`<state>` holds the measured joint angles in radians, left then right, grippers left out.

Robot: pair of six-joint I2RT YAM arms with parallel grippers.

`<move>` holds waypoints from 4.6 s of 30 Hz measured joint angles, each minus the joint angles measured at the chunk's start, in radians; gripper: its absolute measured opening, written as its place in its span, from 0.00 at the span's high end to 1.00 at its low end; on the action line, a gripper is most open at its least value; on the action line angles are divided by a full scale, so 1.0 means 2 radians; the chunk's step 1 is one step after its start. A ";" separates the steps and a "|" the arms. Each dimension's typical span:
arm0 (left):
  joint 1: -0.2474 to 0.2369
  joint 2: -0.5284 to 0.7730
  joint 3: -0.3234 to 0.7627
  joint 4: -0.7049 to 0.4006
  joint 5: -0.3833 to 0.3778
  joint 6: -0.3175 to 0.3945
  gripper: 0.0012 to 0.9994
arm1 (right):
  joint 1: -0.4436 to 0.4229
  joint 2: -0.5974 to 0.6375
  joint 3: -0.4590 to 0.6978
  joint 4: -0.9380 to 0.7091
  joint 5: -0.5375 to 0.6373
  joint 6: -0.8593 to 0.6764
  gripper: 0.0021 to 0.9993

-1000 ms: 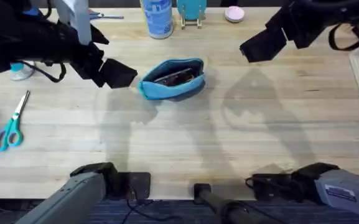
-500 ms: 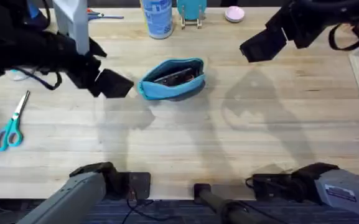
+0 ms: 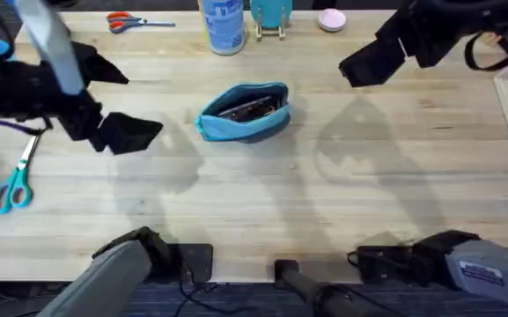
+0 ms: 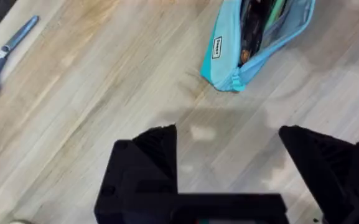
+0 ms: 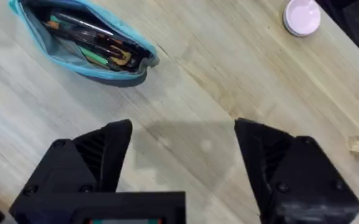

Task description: Unzip the bag, pick up the pens from the table one at a time and place them inside, then zip the bag closed.

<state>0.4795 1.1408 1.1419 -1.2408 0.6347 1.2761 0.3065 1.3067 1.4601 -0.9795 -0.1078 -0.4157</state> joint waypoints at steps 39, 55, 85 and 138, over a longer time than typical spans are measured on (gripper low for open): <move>0.092 0.286 0.000 -0.051 0.147 0.392 0.00 | 0.000 0.000 0.000 -0.013 0.000 0.000 0.00; 0.092 0.286 0.000 -0.047 0.147 0.392 0.00 | 0.000 0.000 0.000 -0.008 -0.133 0.043 0.00; 0.092 0.286 0.000 -0.047 0.147 0.392 0.01 | 0.210 0.012 0.000 0.081 -0.044 0.462 0.00; 0.092 0.286 0.000 -0.047 0.147 0.392 0.01 | 0.284 0.225 -0.002 0.208 -0.047 0.526 0.00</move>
<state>0.6636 1.7130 1.1419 -1.3344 0.9291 2.0598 0.8742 1.7575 1.4555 -0.5641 -0.2025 0.6372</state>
